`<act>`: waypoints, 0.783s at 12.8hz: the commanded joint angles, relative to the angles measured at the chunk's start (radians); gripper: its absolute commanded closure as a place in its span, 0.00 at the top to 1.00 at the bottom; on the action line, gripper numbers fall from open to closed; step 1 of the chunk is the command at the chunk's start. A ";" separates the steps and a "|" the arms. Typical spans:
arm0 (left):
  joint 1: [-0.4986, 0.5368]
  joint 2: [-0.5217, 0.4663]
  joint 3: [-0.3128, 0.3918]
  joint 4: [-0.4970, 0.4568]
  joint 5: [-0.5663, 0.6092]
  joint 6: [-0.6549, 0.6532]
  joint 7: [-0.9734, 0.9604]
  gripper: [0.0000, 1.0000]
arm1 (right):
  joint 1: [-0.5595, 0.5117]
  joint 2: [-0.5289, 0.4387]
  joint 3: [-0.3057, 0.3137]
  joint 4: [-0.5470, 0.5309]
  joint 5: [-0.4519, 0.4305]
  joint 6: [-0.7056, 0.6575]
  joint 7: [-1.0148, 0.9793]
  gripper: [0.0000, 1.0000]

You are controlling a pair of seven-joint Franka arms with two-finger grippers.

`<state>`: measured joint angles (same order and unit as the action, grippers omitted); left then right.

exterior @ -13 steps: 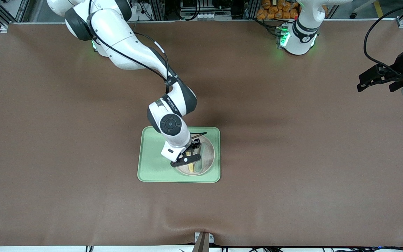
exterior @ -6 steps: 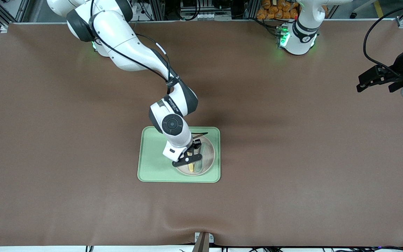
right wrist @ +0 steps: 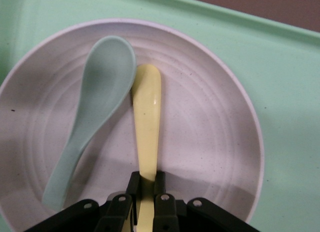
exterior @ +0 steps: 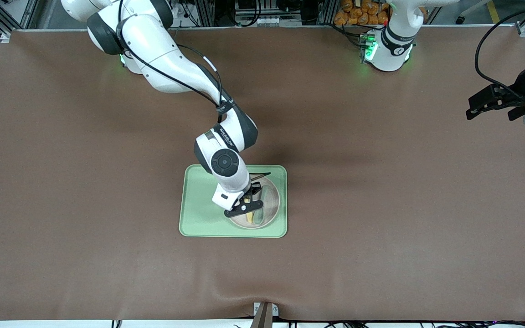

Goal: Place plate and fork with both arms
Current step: 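Close the right gripper on the yellow fork handle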

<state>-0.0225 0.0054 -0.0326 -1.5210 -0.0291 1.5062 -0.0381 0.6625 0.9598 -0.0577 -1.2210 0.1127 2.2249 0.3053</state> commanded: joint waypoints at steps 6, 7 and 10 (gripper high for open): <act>-0.002 0.047 -0.003 0.065 0.021 -0.023 0.014 1.00 | -0.004 -0.018 -0.010 0.071 -0.007 -0.100 0.018 0.00; 0.001 0.045 -0.003 0.062 0.020 -0.023 0.021 1.00 | -0.018 -0.036 -0.010 0.071 -0.005 -0.131 0.014 0.00; 0.003 0.038 -0.004 0.058 0.020 -0.029 0.009 1.00 | -0.070 -0.091 -0.008 0.043 0.002 -0.162 0.011 0.00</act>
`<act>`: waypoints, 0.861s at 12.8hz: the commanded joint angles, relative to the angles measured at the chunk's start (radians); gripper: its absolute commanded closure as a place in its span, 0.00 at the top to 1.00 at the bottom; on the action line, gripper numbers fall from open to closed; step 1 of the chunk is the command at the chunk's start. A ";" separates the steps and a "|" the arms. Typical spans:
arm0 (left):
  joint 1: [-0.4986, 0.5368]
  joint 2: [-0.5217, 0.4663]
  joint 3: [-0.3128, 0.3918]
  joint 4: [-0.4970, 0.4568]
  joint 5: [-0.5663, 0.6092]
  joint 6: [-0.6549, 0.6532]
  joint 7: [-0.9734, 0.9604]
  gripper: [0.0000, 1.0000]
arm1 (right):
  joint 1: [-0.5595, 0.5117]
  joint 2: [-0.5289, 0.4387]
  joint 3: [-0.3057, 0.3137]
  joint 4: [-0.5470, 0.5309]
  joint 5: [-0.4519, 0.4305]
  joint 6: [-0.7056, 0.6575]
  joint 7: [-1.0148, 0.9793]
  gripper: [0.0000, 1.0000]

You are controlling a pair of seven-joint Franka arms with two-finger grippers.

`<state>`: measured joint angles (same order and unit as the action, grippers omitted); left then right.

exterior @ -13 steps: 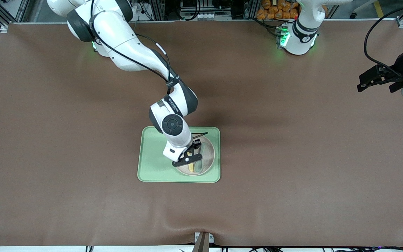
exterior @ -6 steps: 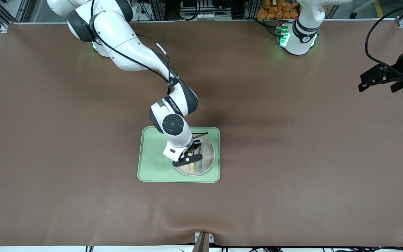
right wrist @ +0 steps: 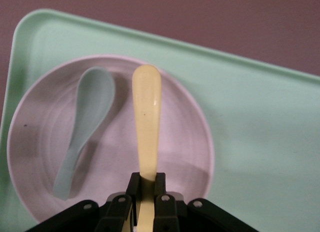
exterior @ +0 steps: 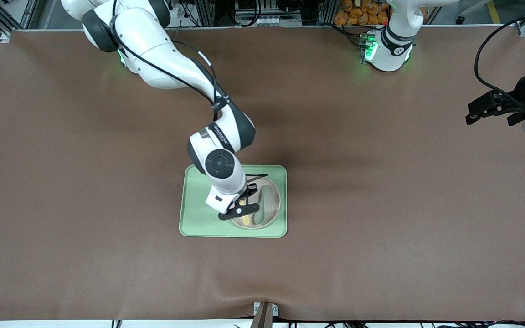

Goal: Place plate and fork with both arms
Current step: 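Carry the fork with the right gripper beside the plate on the tray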

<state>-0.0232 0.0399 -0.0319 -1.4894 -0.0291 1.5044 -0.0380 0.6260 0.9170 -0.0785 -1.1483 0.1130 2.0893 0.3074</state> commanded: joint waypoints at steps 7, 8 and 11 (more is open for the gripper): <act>0.005 -0.011 -0.005 0.020 0.020 -0.049 0.006 1.00 | -0.115 -0.182 0.008 -0.362 -0.006 0.159 0.007 0.00; 0.005 -0.009 -0.005 0.023 0.021 -0.049 0.010 1.00 | -0.111 -0.190 0.008 -0.404 -0.006 0.211 0.012 0.00; 0.003 -0.020 -0.008 0.023 0.021 -0.049 0.007 1.00 | -0.115 -0.214 0.008 -0.479 -0.006 0.267 0.021 0.00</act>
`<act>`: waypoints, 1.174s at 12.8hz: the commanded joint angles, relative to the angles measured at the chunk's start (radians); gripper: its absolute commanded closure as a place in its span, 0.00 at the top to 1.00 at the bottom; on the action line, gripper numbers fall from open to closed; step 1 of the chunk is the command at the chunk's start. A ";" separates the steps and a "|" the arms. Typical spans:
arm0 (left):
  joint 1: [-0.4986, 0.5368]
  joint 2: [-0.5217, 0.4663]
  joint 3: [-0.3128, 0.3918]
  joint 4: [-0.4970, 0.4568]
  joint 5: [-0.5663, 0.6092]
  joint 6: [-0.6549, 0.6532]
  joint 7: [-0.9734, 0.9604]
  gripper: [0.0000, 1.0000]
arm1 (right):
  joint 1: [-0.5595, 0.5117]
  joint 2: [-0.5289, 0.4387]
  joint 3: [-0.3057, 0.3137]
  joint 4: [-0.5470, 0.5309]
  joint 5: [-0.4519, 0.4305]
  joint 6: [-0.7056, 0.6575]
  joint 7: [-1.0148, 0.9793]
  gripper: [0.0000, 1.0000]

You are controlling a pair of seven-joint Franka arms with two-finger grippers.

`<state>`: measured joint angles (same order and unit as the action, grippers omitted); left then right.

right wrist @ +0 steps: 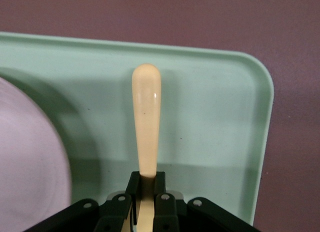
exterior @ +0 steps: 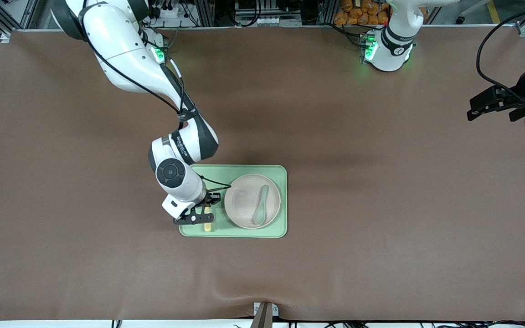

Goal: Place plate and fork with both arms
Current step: 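Carry the fork with the right gripper beside the plate on the tray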

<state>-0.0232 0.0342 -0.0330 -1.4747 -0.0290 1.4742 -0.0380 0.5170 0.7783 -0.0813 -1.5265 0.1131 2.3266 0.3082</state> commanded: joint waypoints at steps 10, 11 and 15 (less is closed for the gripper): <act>0.000 -0.017 -0.007 0.008 0.021 -0.012 0.004 1.00 | -0.005 -0.092 0.012 -0.118 0.002 0.036 0.101 0.62; 0.002 -0.017 -0.007 0.008 0.021 -0.012 0.004 1.00 | -0.008 -0.112 0.012 -0.115 0.002 0.021 0.100 0.69; 0.002 -0.016 -0.007 0.010 0.020 -0.009 0.004 1.00 | -0.106 -0.229 0.012 -0.112 0.000 -0.122 0.083 1.00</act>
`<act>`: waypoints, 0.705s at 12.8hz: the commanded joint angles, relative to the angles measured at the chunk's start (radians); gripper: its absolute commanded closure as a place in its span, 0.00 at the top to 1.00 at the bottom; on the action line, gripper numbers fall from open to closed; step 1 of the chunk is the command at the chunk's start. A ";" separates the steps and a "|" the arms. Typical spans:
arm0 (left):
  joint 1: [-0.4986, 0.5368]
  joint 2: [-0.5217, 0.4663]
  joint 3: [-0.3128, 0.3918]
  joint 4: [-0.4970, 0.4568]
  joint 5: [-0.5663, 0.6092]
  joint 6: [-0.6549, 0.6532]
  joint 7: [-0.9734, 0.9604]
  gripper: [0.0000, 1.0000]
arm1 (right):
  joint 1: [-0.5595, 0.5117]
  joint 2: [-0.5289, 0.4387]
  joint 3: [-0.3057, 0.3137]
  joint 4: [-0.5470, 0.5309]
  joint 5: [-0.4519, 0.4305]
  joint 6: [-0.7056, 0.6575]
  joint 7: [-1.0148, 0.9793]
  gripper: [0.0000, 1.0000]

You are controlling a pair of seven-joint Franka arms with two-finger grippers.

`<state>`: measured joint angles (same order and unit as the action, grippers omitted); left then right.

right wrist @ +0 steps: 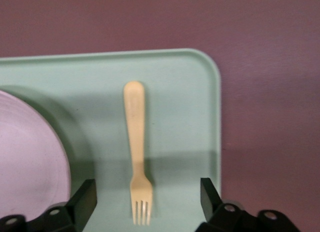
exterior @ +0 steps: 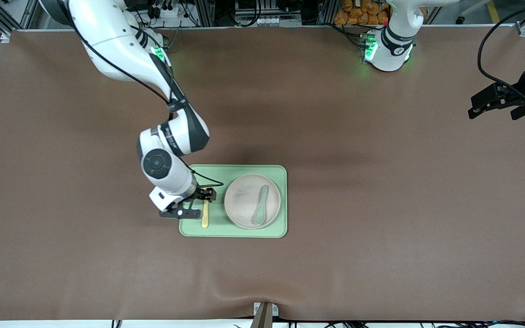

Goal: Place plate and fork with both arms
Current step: 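Open the right gripper and lift it away from the fork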

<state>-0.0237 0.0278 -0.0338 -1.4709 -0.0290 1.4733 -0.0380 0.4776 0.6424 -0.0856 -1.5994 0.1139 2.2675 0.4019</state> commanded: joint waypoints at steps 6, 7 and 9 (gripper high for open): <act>0.002 -0.012 -0.006 0.006 0.020 -0.008 0.003 1.00 | -0.218 -0.282 0.015 -0.016 -0.005 -0.365 -0.139 1.00; 0.001 -0.011 -0.006 0.006 0.020 -0.008 0.001 1.00 | -0.249 -0.326 0.017 -0.019 -0.005 -0.409 -0.167 1.00; -0.004 -0.011 -0.006 0.006 0.012 -0.008 -0.002 1.00 | -0.286 -0.418 0.014 -0.021 -0.011 -0.489 -0.170 1.00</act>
<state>-0.0245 0.0272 -0.0343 -1.4676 -0.0290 1.4733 -0.0380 0.2298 0.3235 -0.0895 -1.5901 0.1133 1.8344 0.2459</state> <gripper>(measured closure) 0.000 0.000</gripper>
